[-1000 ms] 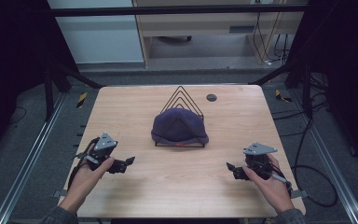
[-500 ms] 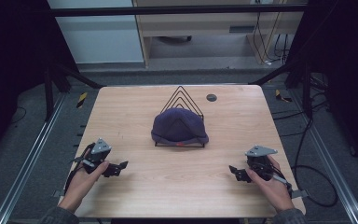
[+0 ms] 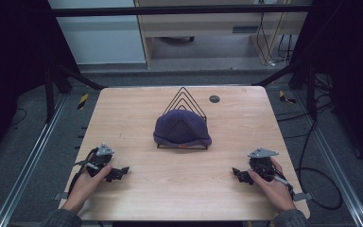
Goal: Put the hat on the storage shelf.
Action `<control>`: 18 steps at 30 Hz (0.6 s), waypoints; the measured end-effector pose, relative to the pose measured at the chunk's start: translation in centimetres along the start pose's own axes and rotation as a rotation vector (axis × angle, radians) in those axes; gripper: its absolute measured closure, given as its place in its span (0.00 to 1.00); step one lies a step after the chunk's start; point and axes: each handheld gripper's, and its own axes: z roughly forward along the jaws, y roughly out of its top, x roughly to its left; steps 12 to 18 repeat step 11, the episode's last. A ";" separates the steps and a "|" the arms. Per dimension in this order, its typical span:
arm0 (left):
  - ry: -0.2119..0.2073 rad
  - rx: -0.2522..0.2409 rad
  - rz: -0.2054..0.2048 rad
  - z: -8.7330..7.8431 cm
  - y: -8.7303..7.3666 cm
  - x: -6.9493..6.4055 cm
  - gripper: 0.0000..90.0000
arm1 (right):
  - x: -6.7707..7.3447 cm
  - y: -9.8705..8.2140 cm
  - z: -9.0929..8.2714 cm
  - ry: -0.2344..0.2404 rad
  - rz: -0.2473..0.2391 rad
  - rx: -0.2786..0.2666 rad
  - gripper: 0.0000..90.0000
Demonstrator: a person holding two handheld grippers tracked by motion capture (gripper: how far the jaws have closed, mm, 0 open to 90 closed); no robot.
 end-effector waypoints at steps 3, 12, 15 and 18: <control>0.021 0.010 0.040 0.3 -0.1 -0.5 0.03 | 0.2 -0.2 0.0 -0.013 -0.015 -0.009 0.07; 0.008 0.017 0.051 0.2 -0.4 -0.9 0.00 | 0.4 -0.3 0.0 -0.020 -0.010 -0.007 0.07; 0.008 0.017 0.051 0.2 -0.4 -0.9 0.00 | 0.4 -0.3 0.0 -0.020 -0.010 -0.007 0.07; 0.008 0.017 0.051 0.2 -0.4 -0.9 0.00 | 0.4 -0.3 0.0 -0.020 -0.010 -0.007 0.07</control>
